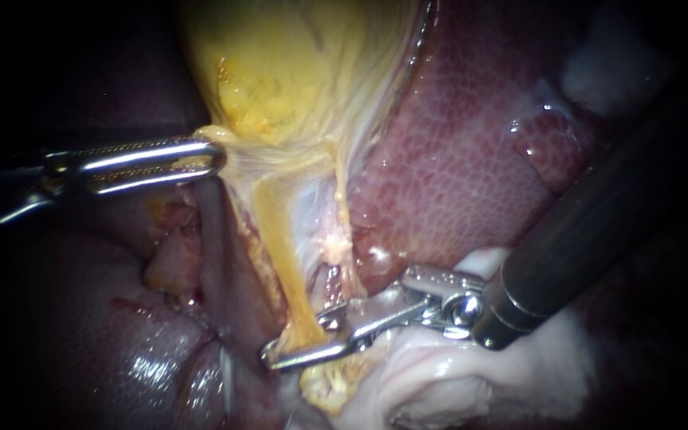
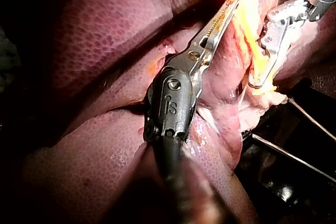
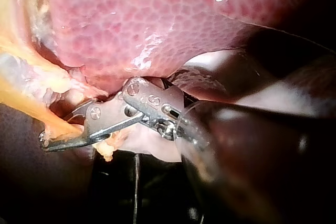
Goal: Going back first clip left tube
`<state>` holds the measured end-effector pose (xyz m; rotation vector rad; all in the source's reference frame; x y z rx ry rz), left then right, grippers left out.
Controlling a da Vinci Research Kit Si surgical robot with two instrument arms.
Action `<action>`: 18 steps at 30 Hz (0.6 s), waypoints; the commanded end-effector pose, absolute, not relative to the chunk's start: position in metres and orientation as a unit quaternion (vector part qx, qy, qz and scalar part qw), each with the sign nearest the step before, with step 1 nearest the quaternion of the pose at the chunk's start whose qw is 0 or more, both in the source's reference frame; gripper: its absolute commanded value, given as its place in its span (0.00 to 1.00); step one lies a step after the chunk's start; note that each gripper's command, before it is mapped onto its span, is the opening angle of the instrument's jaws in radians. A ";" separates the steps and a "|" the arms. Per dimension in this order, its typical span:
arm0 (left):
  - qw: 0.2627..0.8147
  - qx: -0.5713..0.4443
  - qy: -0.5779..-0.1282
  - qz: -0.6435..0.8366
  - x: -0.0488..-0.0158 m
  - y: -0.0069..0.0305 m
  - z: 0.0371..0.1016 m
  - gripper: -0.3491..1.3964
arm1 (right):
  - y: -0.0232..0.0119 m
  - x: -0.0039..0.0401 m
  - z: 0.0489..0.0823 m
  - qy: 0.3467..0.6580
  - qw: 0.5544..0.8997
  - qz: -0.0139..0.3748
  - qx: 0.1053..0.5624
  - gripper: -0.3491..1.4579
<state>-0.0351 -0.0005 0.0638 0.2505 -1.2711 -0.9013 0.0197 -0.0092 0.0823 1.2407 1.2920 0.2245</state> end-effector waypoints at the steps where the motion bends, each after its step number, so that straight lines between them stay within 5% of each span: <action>1: 0.704 0.113 -0.572 -0.405 -0.0351 -0.0005 0.0638 0.00 | -0.0092 0.0197 0.0822 0.562 0.619 0.098 0.540 0.00; 9: 0.704 0.113 -0.572 -0.405 -0.0351 -0.0005 0.0636 0.00 | -0.0090 0.0199 0.0822 0.562 0.619 0.098 0.540 0.01; 12: 0.704 0.113 -0.572 -0.404 -0.0351 -0.0006 0.0636 0.00 | -0.0087 0.0204 0.0821 0.565 0.625 0.116 0.526 0.39; 18: 0.705 0.113 -0.572 -0.404 -0.0351 -0.0007 0.0634 0.00 | -0.0075 0.0214 0.0816 0.584 0.640 0.142 0.478 0.52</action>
